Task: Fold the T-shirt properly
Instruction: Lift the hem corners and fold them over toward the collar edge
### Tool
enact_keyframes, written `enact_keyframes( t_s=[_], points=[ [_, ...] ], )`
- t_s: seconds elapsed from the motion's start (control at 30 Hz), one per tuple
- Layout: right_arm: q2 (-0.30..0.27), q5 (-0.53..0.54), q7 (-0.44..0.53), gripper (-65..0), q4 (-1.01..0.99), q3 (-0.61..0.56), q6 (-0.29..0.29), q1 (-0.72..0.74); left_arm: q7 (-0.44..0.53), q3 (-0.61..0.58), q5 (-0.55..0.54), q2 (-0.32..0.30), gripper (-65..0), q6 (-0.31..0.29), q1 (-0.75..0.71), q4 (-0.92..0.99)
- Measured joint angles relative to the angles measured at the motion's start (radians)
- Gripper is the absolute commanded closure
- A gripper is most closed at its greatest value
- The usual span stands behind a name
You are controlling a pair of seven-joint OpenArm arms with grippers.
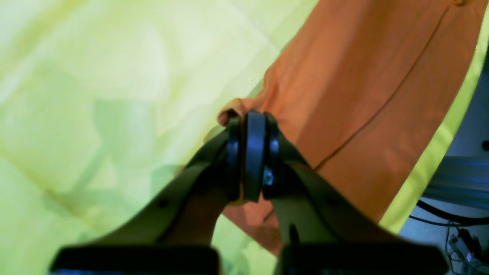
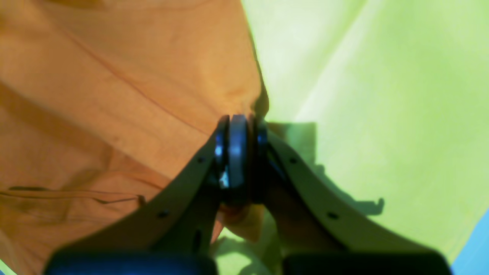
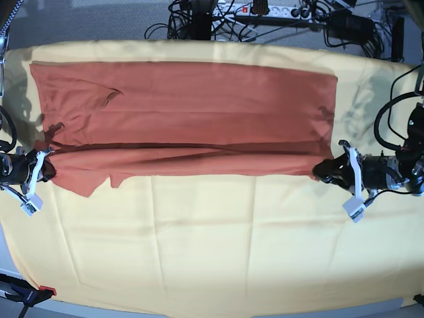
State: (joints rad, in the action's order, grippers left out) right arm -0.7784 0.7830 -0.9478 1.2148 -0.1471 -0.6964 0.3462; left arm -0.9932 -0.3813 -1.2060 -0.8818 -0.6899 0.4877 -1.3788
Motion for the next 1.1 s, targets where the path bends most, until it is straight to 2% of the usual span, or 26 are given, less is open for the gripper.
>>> enact_keyframes(
  t_s=[0.2,0.37,0.53,0.67,0.93,0.97,1.0,1.07,1.1],
  points=[
    [0.000,0.003,0.000,0.0,0.000,0.000,0.000,0.000,-0.007,0.000,-0.029,-0.013,0.0,0.000,0.000,-0.001],
    [0.000,0.083,-0.058,0.0,0.000,0.000,0.000,0.001,-0.137,0.000,-0.163,-0.016,0.0,0.000,0.000,-0.003],
    [0.000,0.090,-0.086,0.0,0.000,0.000,0.000,0.000,-0.227,0.000,-0.261,-0.053,0.0,0.000,0.000,-0.049],
    [0.000,0.093,-0.086,0.0,0.000,0.000,0.000,0.000,-0.311,0.000,-0.261,-0.084,0.0,0.000,0.000,-0.091],
    [0.000,0.093,-0.093,0.0,0.000,0.000,0.000,0.000,-0.336,0.000,-0.262,-0.083,0.0,0.000,-0.039,-0.103],
    [0.000,0.093,-0.093,-3.3,0.000,0.000,0.000,0.000,-0.338,0.000,-0.262,-0.083,0.0,0.000,-0.057,-0.103],
    [0.000,0.097,-0.093,-11.7,0.000,0.000,0.000,0.000,-0.342,0.000,-0.262,-0.082,0.0,0.000,-0.076,-0.103],
    [0.000,0.097,-0.093,-29.9,0.000,0.000,0.000,0.000,-0.342,0.000,-0.261,-0.079,-14.1,0.000,-0.107,-0.103],
    [0.000,0.096,-0.093,-36.3,0.000,0.000,0.000,0.000,-0.343,0.000,-0.261,-0.077,-22.0,0.000,-0.120,-0.103]
  ],
)
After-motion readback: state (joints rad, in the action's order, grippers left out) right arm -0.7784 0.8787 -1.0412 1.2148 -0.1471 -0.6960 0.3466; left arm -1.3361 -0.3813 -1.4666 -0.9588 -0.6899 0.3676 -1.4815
